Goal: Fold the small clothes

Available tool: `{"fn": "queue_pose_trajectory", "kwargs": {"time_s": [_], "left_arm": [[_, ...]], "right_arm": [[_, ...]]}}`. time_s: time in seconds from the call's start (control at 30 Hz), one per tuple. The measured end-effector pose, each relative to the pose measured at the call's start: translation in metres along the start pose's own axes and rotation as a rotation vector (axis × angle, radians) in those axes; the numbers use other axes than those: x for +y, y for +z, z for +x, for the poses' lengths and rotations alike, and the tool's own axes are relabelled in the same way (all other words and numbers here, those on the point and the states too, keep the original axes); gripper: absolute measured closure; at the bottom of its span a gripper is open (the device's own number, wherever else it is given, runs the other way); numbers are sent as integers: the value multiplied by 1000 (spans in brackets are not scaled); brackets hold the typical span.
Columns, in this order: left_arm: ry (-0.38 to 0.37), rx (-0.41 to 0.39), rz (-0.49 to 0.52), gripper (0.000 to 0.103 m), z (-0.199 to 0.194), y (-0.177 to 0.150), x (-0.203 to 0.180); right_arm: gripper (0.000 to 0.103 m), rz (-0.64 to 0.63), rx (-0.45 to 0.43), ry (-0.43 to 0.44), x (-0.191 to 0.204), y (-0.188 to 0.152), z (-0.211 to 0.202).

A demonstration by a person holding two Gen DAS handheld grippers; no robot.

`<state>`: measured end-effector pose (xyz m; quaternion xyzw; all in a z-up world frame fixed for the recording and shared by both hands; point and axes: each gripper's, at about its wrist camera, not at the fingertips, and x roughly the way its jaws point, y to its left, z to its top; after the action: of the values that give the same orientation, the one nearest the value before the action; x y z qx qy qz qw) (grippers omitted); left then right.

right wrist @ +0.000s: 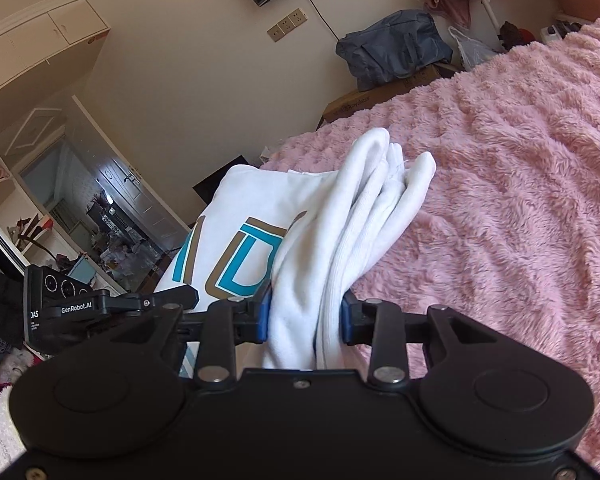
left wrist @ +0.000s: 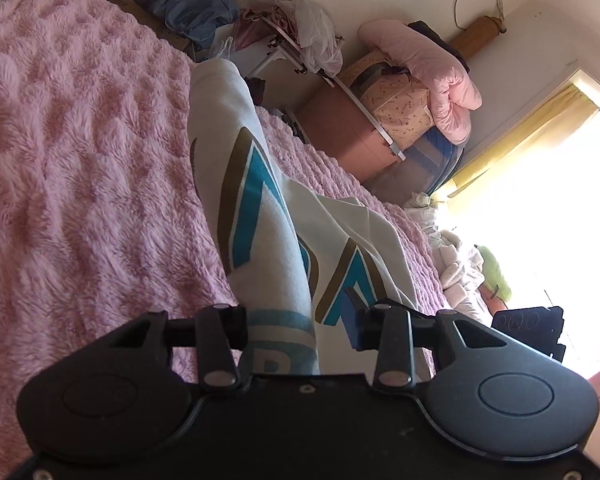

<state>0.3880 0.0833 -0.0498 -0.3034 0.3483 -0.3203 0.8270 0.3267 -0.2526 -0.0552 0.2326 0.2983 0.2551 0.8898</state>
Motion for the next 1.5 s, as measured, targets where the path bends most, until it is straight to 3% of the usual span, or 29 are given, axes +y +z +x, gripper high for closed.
{"fn": "queue_pose_trajectory", "kwargs": {"time_s": [0.27,0.53,0.67,0.87,0.97,1.1,1.23,1.37,1.5], "left_arm": [[33,12,-69,64,-4,-23,56],[132,68,-95,64,19,-52,109],[171,97,-116,60,23,-57,125],[233,119,-22,57,27,-55,111],[275,126,12,55,22,-52,103],[339,124,67,55,8,-49,91],[409,73,136,55,-15,-44,75],[390,41,179,53,-30,-41,50],[349,57,196,52,-24,-55,33]], "right_arm": [[69,15,59,-42,7,-35,32],[70,56,161,-119,-27,-66,71],[69,77,171,-100,-42,-77,72],[64,103,174,-70,-58,-87,72],[57,111,179,-79,-56,-87,68],[56,59,187,-117,-48,-79,56],[55,1,158,-178,-38,-69,38],[55,-94,92,-252,-18,-59,26],[56,-199,36,-334,-3,-52,33]]}}
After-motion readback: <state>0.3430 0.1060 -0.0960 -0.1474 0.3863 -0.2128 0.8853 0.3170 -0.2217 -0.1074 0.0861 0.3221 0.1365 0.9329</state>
